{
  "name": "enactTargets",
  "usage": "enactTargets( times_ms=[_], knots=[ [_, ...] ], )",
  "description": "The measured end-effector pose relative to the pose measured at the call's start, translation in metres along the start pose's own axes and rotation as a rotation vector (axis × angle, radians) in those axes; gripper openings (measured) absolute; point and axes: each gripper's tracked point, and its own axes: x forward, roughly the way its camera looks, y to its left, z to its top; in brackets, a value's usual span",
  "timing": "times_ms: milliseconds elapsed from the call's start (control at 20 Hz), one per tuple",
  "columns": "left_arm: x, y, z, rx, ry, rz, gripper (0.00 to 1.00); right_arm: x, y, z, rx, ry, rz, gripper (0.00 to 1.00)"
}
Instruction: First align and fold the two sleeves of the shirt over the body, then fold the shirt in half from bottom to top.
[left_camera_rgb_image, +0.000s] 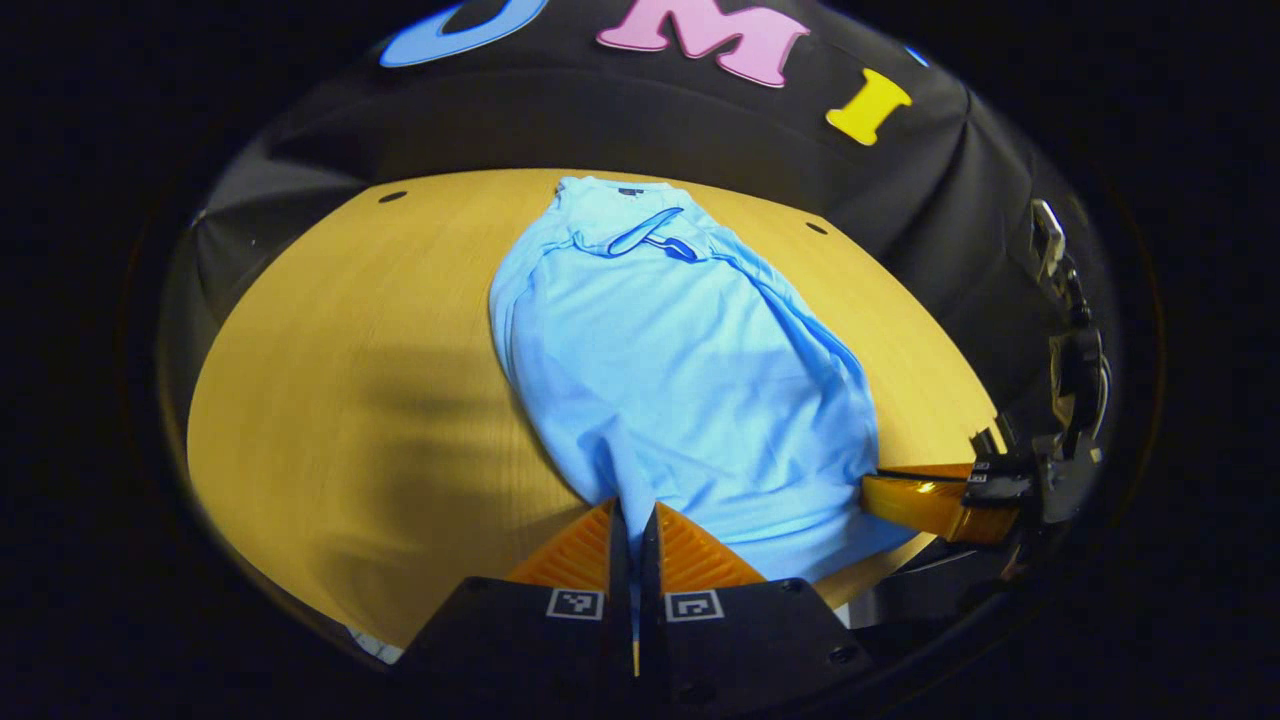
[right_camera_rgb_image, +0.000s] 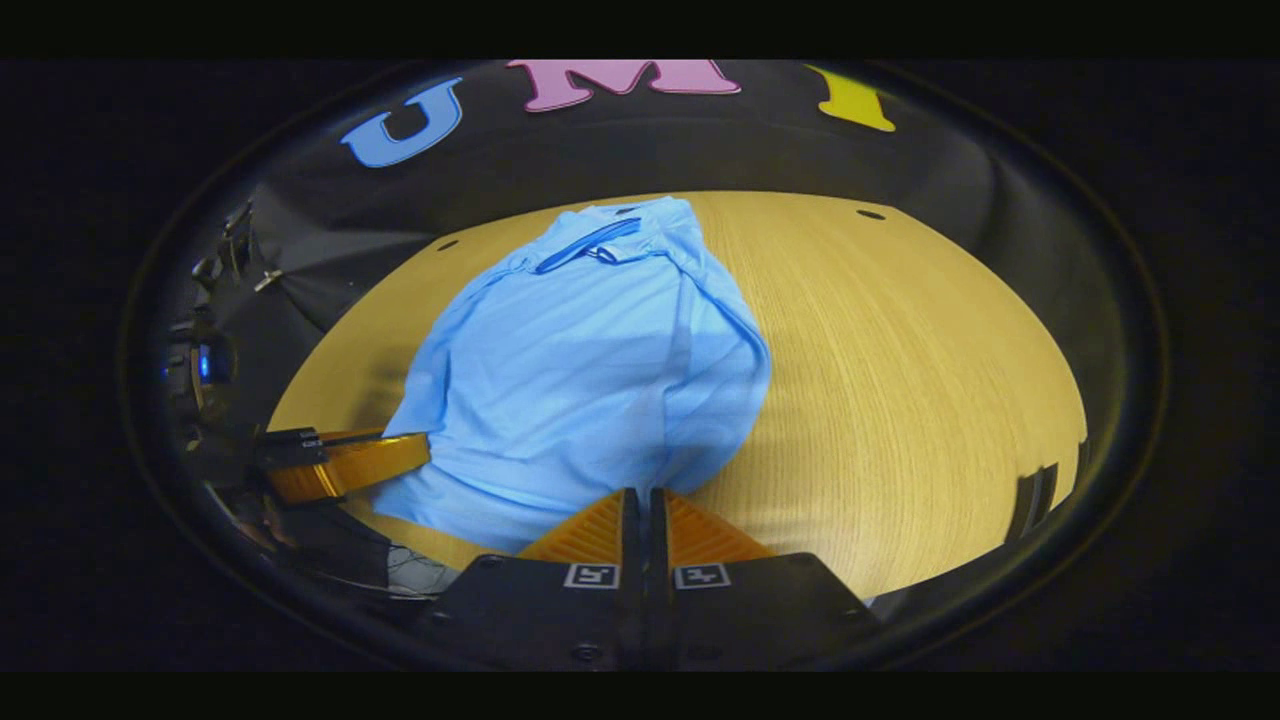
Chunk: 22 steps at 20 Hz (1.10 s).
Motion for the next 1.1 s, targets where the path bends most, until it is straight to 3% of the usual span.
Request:
enactTargets(
  times_ms=[50, 100, 350, 400, 450, 550, 800, 950, 1050, 1100],
  knots=[
    [-0.001, 0.002, 0.0, -0.024, 0.002, 0.007, 0.07, -0.002, -0.002, 0.003, -0.001, -0.001, 0.009, 0.0],
    [-0.003, 0.002, 0.001, -0.03, 0.001, 0.013, 0.07, -0.004, -0.002, 0.009, -0.003, -0.01, 0.02, 0.05],
    [-0.02, -0.016, 0.034, 0.027, -0.056, 0.019, 0.07, -0.016, 0.003, 0.053, -0.076, -0.09, 0.047, 0.05],
    [-0.022, -0.02, 0.045, 0.035, -0.07, 0.015, 0.02, -0.017, 0.004, 0.062, -0.081, -0.108, 0.054, 0.05],
    [-0.025, -0.022, 0.057, 0.041, -0.083, 0.014, 0.06, -0.018, 0.005, 0.073, -0.078, -0.128, 0.059, 0.05],
    [-0.028, -0.022, 0.086, 0.052, -0.108, 0.021, 0.06, -0.018, 0.005, 0.098, -0.059, -0.162, 0.072, 0.1],
    [-0.021, -0.022, 0.17, 0.037, -0.189, 0.017, 0.06, -0.007, -0.001, 0.179, -0.016, -0.263, 0.094, 0.0],
    [-0.011, -0.022, 0.216, 0.052, -0.233, 0.016, 0.06, 0.007, -0.002, 0.233, -0.02, -0.328, 0.108, 0.08],
    [-0.002, -0.019, 0.251, 0.071, -0.281, 0.013, 0.06, 0.022, 0.0, 0.268, -0.026, -0.364, 0.118, 0.0],
    [0.005, -0.016, 0.268, 0.067, -0.298, 0.014, 0.06, 0.03, 0.004, 0.288, -0.016, -0.378, 0.131, 0.05]
  ],
)
